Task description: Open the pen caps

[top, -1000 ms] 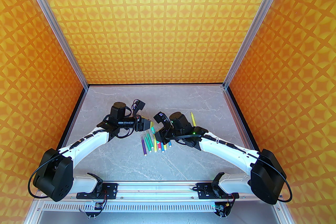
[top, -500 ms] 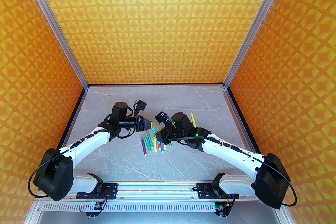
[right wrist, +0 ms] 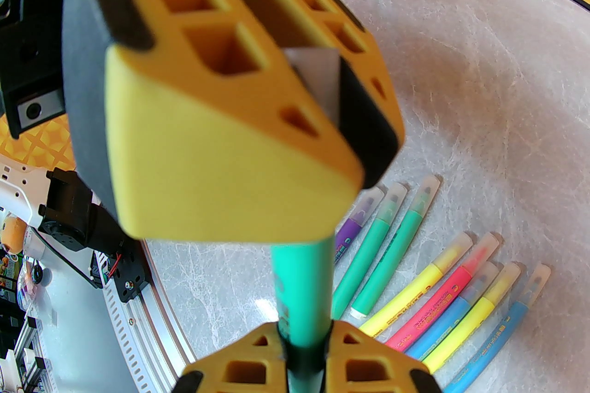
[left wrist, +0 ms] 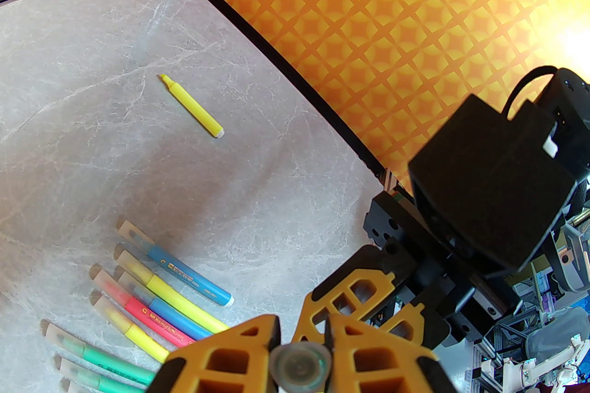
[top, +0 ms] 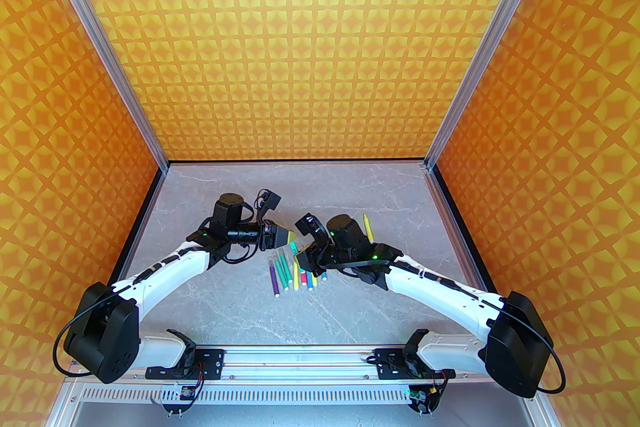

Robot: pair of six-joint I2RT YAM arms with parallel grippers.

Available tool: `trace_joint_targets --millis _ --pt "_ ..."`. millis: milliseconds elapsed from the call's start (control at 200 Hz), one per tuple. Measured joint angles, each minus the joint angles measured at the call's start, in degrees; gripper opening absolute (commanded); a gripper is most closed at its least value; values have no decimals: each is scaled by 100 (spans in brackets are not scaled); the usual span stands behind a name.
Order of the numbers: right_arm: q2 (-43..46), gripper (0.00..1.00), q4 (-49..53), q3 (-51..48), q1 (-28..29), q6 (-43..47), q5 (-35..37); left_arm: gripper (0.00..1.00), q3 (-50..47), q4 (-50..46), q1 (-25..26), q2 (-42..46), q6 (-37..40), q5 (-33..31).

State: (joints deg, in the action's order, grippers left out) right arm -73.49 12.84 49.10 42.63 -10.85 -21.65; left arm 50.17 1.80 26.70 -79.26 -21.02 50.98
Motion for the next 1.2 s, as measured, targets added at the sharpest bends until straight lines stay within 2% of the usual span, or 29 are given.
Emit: trace_joint_targets --millis 50,130,520,610,845,945,1095,1200 --pt "0 29 -22 -9 0 13 7 12 0 2 0 0 0 7" --pt "0 34 -74 -57 0 15 17 10 0 -2 2 0 2 2" --pt "-162 37 -584 -129 0 -42 15 8 0 -2 4 4 -24 7" --pt "-223 34 -664 -129 0 -46 0 8 0 0 4 9 -46 11" --pt "-284 12 -730 -127 15 -63 -116 5 0 11 4 52 -87 13" --pt "-280 6 -734 -127 11 -35 -131 3 0 17 4 57 -129 2" --pt "-223 0 -737 -173 11 -37 -127 0 0 35 4 57 -195 -7" --pt "-105 0 -793 -278 11 -37 -90 0 0 57 4 57 -304 -17"
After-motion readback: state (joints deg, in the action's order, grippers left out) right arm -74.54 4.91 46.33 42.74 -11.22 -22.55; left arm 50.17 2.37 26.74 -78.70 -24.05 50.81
